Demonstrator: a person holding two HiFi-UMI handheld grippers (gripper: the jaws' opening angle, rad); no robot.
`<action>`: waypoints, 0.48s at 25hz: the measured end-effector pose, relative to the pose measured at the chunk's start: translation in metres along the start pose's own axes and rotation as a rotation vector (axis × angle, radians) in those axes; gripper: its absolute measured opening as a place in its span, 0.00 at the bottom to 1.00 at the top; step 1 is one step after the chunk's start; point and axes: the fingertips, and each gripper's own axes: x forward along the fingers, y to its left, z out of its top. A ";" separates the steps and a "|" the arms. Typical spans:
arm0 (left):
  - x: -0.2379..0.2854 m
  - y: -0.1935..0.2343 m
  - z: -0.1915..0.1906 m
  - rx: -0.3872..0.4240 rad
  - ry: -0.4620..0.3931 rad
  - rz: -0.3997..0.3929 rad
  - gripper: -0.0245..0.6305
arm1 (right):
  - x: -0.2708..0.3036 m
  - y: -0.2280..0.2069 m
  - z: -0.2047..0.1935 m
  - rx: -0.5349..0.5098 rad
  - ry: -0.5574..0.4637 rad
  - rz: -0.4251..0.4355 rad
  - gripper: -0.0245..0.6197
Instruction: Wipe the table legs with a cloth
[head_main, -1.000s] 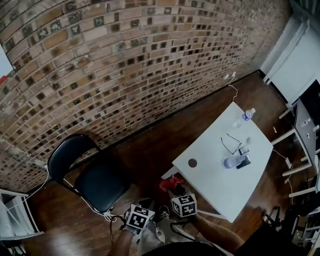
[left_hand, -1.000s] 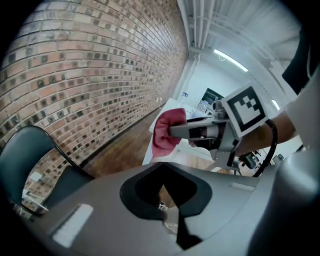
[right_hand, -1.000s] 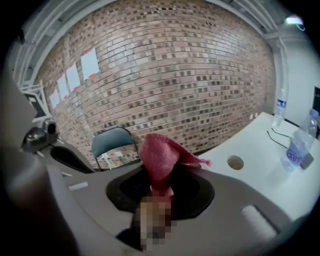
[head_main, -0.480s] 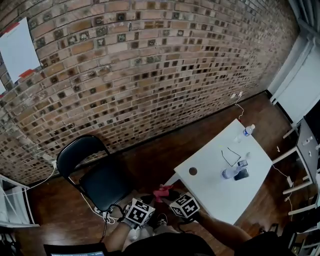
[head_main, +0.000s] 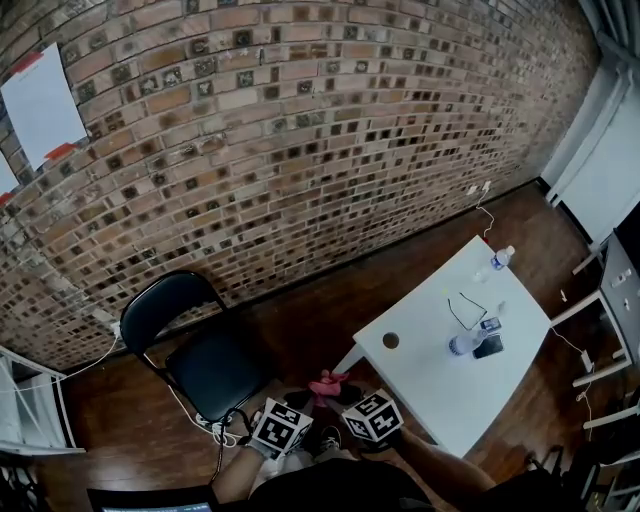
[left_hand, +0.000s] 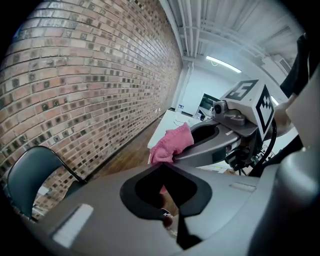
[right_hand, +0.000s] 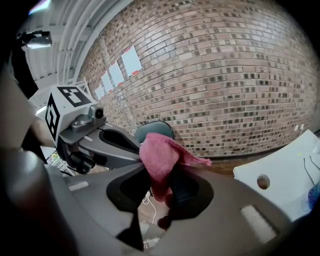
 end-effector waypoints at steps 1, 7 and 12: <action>0.000 -0.001 0.000 0.004 0.000 -0.002 0.04 | -0.001 0.000 -0.001 0.002 0.001 0.002 0.19; 0.001 -0.007 0.008 -0.022 -0.008 -0.028 0.04 | -0.010 -0.001 -0.002 0.035 -0.009 0.008 0.19; 0.006 -0.012 0.009 0.013 0.014 -0.032 0.04 | -0.015 -0.003 -0.006 0.044 -0.009 0.003 0.19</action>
